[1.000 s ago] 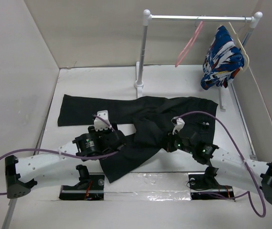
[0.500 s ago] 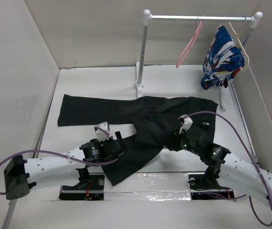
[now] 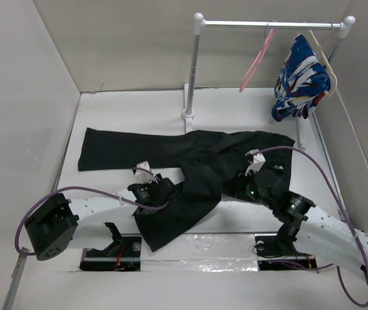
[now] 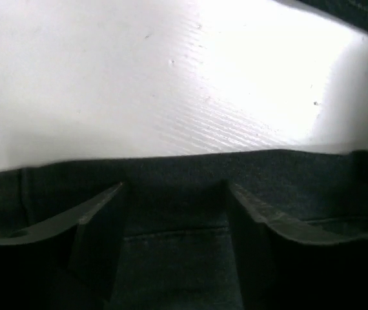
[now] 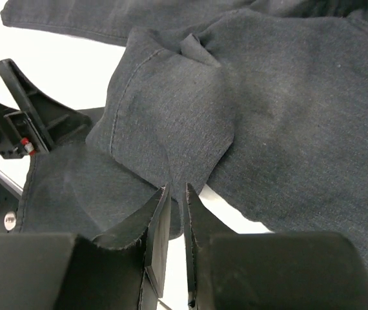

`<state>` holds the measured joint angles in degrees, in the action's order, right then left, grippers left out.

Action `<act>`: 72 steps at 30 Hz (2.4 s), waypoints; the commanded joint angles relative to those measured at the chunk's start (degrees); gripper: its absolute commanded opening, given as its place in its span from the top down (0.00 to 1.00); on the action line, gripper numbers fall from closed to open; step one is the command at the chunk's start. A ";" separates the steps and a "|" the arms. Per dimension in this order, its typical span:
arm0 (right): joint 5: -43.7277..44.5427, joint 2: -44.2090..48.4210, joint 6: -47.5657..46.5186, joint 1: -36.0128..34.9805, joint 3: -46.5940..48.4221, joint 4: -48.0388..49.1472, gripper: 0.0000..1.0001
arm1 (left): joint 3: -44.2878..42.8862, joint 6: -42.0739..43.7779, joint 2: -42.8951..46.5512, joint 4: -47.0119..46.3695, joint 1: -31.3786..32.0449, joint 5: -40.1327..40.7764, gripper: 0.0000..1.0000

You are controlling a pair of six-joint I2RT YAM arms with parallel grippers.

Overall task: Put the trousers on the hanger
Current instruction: Flatten out the trousers at the center of the board.

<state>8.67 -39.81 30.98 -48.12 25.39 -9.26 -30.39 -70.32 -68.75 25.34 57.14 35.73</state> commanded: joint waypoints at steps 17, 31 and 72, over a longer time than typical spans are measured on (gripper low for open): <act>3.80 8.26 -1.81 13.13 1.16 -0.94 0.41 | 1.14 23.39 23.74 -7.87 -29.24 -15.77 1.00; 8.65 2.90 1.80 17.62 -1.22 1.35 0.57 | -9.42 14.55 36.41 1.28 -42.56 3.63 1.00; 2.97 -19.05 -1.19 59.53 6.42 8.55 0.19 | -18.39 35.08 -18.60 -43.52 11.67 -15.68 0.39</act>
<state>12.19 -56.05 30.89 7.77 29.19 -2.33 -49.69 -37.60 -85.93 -11.57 68.99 20.60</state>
